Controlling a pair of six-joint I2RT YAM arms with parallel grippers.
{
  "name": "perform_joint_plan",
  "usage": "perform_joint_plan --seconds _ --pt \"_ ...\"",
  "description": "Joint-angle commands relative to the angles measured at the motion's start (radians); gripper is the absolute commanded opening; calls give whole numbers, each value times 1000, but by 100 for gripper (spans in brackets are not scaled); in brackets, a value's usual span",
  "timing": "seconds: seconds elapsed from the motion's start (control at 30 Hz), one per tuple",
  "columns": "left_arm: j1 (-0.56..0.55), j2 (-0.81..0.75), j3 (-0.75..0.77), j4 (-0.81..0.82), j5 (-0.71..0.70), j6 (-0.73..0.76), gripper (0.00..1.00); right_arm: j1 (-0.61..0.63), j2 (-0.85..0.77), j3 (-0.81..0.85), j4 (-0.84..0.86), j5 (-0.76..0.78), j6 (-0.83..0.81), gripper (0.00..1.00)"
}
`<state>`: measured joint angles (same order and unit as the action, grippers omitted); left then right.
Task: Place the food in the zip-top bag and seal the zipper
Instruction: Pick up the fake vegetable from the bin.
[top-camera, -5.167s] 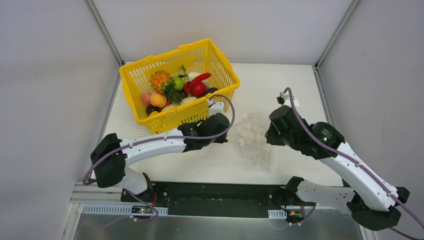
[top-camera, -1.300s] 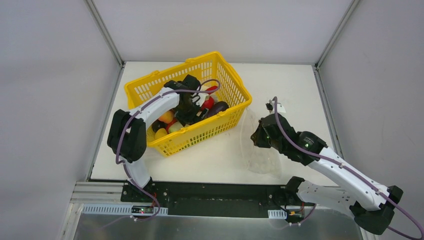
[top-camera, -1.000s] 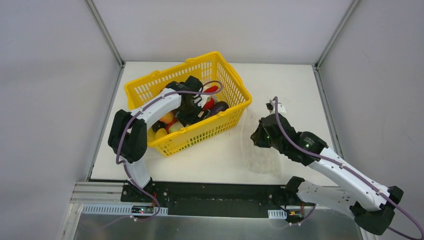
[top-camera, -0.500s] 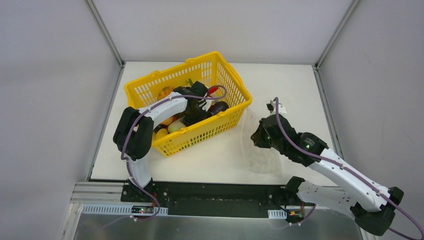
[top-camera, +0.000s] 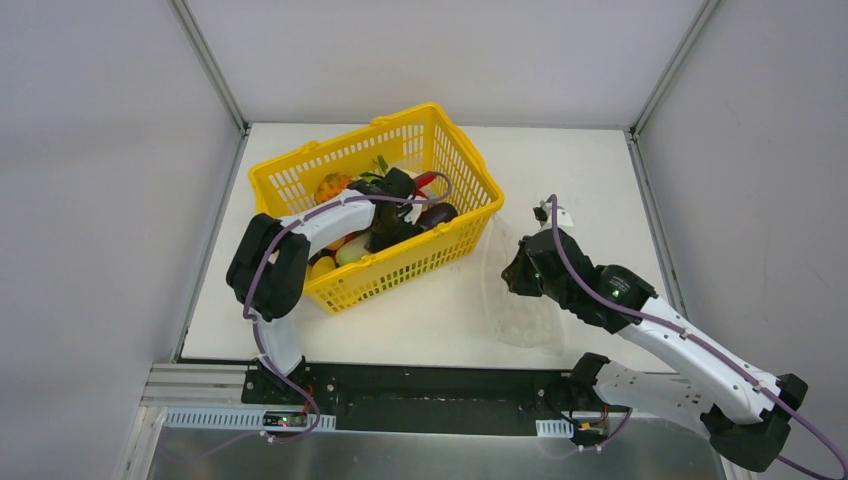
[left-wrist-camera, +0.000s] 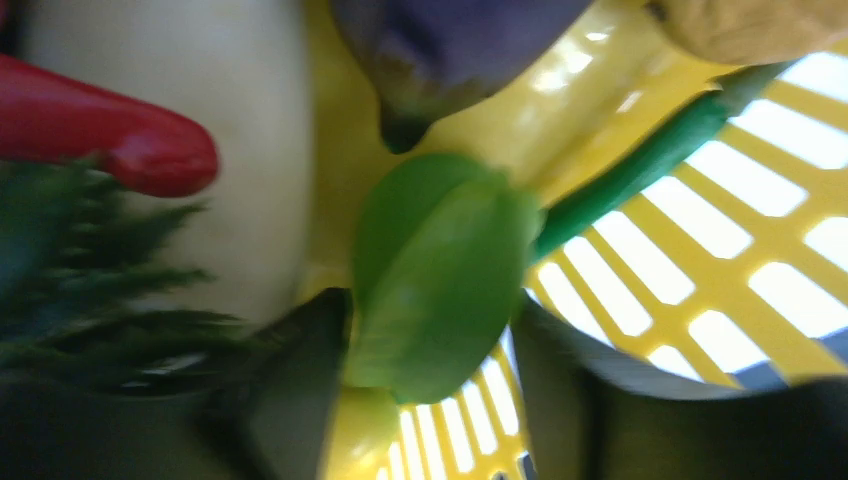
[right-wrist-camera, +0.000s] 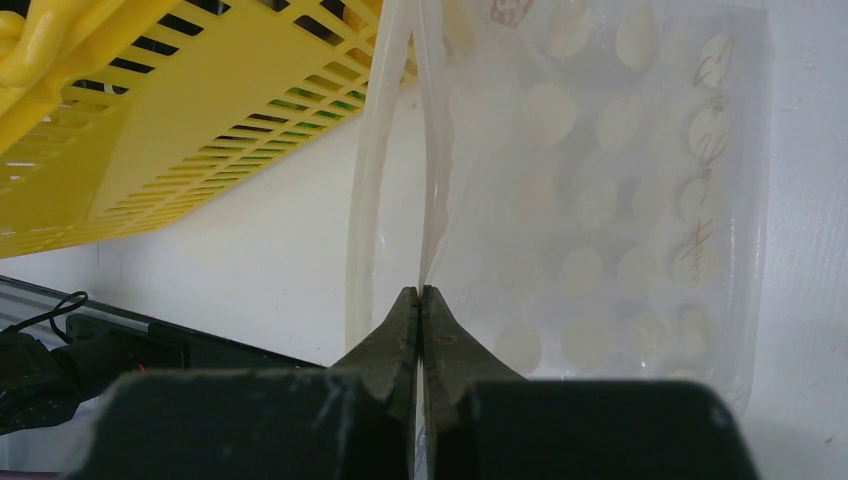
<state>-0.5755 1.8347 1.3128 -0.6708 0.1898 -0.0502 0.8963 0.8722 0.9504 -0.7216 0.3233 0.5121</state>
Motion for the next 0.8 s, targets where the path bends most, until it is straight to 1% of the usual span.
perform_joint_plan --seconds 0.0,0.07,0.27,0.4,0.53,0.6,0.63,0.77 --pt "-8 -21 -39 13 -36 -9 48 -2 -13 1 31 4 -5 0" --pt "-9 -54 -45 23 -41 -19 39 -1 -14 2 30 4 -6 0" --pt "-9 -155 -14 4 -75 -33 28 0 -21 1 30 4 -6 0" --pt "-9 -217 32 -33 -105 -45 27 0 -25 2 31 0 -6 0" --pt "-9 -295 63 -41 -177 -79 27 0 -31 3 34 12 -6 0" --pt "-12 -352 49 -9 -245 -99 26 -1 -35 1 42 17 -6 0" --pt "-12 -383 32 17 -257 -110 27 -1 -38 1 45 18 -6 0" --pt "-17 -490 8 68 -242 -158 27 -1 -41 -2 69 20 -6 0"
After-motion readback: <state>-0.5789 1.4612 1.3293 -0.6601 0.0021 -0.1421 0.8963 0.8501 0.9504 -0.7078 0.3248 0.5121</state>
